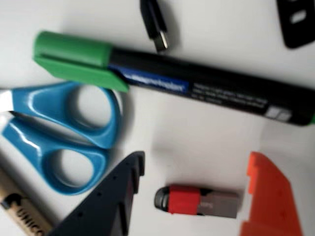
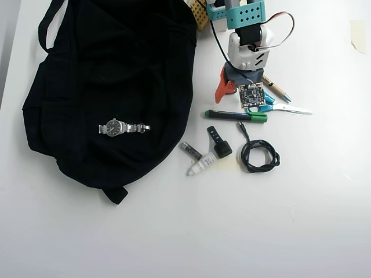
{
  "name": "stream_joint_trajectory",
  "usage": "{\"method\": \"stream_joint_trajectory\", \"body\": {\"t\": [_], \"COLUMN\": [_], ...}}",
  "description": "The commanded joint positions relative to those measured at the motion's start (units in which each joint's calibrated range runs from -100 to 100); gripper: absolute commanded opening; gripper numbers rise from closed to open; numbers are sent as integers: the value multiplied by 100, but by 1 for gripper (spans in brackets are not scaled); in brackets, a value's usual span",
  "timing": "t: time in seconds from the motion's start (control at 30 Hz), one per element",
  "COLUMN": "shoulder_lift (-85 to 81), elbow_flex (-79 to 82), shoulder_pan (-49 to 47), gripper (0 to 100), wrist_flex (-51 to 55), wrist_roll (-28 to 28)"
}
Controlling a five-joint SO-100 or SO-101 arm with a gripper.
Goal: Put the usb stick into the black bag
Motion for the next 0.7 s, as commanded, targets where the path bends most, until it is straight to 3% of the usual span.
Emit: {"method": "stream_joint_trajectory", "body": {"t": [0.0, 0.1, 0.23, 0.57, 0.67], "shoulder_lift": [-136, -128, -119, -128, -95], "elbow_flex": [-1008, -1789, -2427, -2706, -2706], "shoulder_pan": [-40, -40, 35, 162, 88], "gripper": [28, 29, 29, 34, 33], "wrist_flex": [967, 2311, 3629, 3784, 3672], "wrist_roll": [86, 401, 212, -2531, -3579]}}
